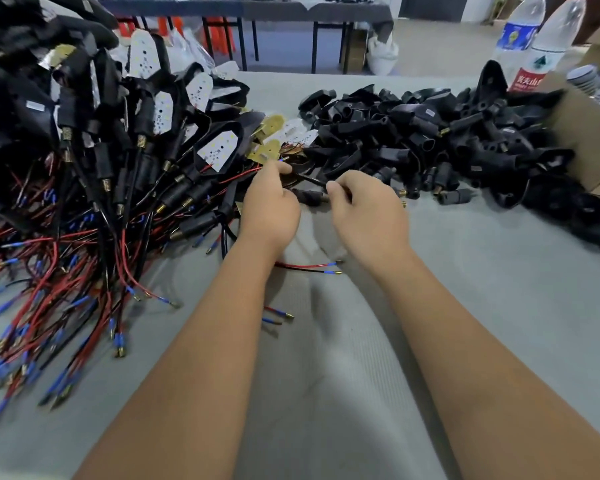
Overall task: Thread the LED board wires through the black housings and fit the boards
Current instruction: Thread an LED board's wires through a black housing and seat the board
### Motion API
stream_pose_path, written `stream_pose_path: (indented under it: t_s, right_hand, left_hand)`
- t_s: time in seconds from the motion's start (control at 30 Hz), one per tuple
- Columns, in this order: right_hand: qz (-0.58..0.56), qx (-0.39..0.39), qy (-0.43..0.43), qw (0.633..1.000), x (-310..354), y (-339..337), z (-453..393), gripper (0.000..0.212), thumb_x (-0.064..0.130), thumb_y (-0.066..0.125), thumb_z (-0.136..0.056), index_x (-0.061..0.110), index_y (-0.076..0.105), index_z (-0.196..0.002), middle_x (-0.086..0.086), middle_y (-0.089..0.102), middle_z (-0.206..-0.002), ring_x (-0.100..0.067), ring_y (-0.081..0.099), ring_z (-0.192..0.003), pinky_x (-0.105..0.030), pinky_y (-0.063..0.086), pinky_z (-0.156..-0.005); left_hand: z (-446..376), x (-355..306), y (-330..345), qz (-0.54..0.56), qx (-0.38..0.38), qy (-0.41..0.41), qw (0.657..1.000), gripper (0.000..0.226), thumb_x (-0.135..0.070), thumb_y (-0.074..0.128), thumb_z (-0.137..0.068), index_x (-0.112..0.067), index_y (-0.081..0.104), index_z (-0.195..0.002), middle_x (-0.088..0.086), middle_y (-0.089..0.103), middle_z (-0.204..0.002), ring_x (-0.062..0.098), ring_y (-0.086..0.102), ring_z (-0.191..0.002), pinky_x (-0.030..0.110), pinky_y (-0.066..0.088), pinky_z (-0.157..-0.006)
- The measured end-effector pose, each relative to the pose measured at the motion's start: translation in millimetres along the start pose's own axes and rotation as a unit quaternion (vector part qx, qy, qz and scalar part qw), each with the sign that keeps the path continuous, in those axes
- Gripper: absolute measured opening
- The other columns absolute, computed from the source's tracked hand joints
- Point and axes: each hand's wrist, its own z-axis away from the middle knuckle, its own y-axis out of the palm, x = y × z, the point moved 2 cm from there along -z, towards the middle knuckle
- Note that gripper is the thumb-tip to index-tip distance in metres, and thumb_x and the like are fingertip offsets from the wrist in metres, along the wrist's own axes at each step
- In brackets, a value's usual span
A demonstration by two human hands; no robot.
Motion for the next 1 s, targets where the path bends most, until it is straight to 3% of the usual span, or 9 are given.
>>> stream_pose_path:
  t_s: [0.17, 0.23, 0.33, 0.47, 0.57, 0.7, 0.8, 0.9, 1.0]
  right_hand:
    - [-0.113, -0.047, 0.045, 0.992, 1, -11, -4, 0.029, 0.028, 0.050, -0.097, 0.013, 0.059, -0.073, 0.006, 0.054, -0.064, -0.016, 0.052, -0.071, -0.031, 0.034, -0.061]
    - [-0.165, -0.075, 0.053, 0.982, 1, -16, -6, 0.032, 0.025, 0.053, -0.095, 0.005, 0.063, -0.073, 0.001, 0.056, -0.061, -0.013, 0.049, -0.063, -0.030, 0.035, -0.059]
    - [-0.239, -0.120, 0.062, 0.962, 1, -21, -8, 0.034, 0.017, 0.056, -0.092, -0.010, 0.060, -0.071, -0.021, 0.056, -0.064, -0.015, 0.042, -0.059, -0.033, 0.035, -0.058]
    - [-0.332, -0.167, 0.060, 0.926, 1, -19, -6, 0.031, 0.005, 0.055, -0.082, -0.014, 0.045, -0.060, -0.027, 0.043, -0.057, -0.016, 0.038, -0.059, -0.032, 0.030, -0.055]
    - [-0.276, -0.086, 0.014, 0.957, -1, -10, 3, 0.026, 0.011, 0.057, -0.079, 0.000, 0.050, -0.056, -0.012, 0.043, -0.053, -0.010, 0.037, -0.054, -0.028, 0.033, -0.053]
    - [-0.106, 0.060, -0.058, 0.991, -4, 3, 17, 0.026, 0.027, 0.059, -0.084, 0.013, 0.052, -0.062, 0.002, 0.048, -0.053, -0.017, 0.049, -0.060, -0.035, 0.044, -0.060]
    - [-0.024, 0.107, -0.108, 0.988, 2, 5, 21, 0.021, 0.031, 0.058, -0.084, 0.018, 0.057, -0.067, 0.005, 0.048, -0.055, -0.018, 0.052, -0.066, -0.031, 0.040, -0.057]
    - [0.015, 0.149, -0.134, 0.980, 4, 8, 23, 0.022, 0.034, 0.055, -0.087, 0.020, 0.058, -0.070, 0.005, 0.048, -0.056, -0.019, 0.051, -0.067, -0.029, 0.034, -0.054]
    - [0.004, 0.134, -0.129, 0.982, 2, 6, 20, 0.030, 0.035, 0.052, -0.089, 0.015, 0.057, -0.068, 0.001, 0.055, -0.069, -0.019, 0.052, -0.074, -0.032, 0.040, -0.059]
  left_hand:
    - [-10, 12, 2, 0.061, -0.013, -0.051, 0.997, 0.047, -0.002, 0.040, -0.088, -0.018, 0.048, -0.131, -0.015, 0.050, -0.100, -0.005, 0.046, -0.080, -0.001, 0.033, -0.059]
    - [-13, 13, 3, 0.086, -0.017, -0.061, 0.994, 0.053, -0.002, 0.039, -0.088, -0.019, 0.044, -0.138, -0.010, 0.051, -0.115, -0.003, 0.048, -0.090, -0.001, 0.031, -0.068]
    - [-16, 14, 5, 0.135, -0.033, -0.060, 0.988, 0.054, -0.001, 0.040, -0.090, -0.017, 0.041, -0.141, -0.001, 0.050, -0.141, 0.008, 0.048, -0.123, 0.016, 0.032, -0.098]
    - [-18, 16, 6, 0.149, -0.036, -0.051, 0.987, 0.053, -0.003, 0.042, -0.090, -0.020, 0.040, -0.141, -0.003, 0.045, -0.146, 0.003, 0.043, -0.126, 0.015, 0.028, -0.098]
    - [-21, 16, 5, 0.144, -0.027, -0.047, 0.988, 0.049, -0.002, 0.043, -0.088, -0.022, 0.047, -0.132, -0.010, 0.050, -0.130, -0.001, 0.048, -0.109, 0.012, 0.033, -0.089]
    - [-24, 17, 1, 0.112, -0.037, -0.067, 0.991, 0.042, -0.001, 0.041, -0.085, -0.026, 0.058, -0.113, -0.008, 0.062, -0.112, 0.013, 0.058, -0.095, 0.019, 0.044, -0.077]
    - [-25, 18, -1, 0.116, -0.065, -0.085, 0.988, 0.038, -0.005, 0.043, -0.089, -0.017, 0.059, -0.121, -0.007, 0.064, -0.101, 0.018, 0.064, -0.094, 0.029, 0.053, -0.086]
    - [-24, 16, 2, 0.168, -0.070, -0.118, 0.976, 0.038, -0.009, 0.041, -0.093, -0.013, 0.051, -0.129, -0.002, 0.061, -0.083, 0.017, 0.067, -0.072, 0.036, 0.060, -0.071]
    - [-21, 14, 3, 0.144, -0.066, -0.105, 0.982, 0.026, -0.012, 0.044, -0.092, -0.019, 0.053, -0.114, -0.001, 0.060, -0.076, 0.027, 0.066, -0.077, 0.046, 0.058, -0.079]
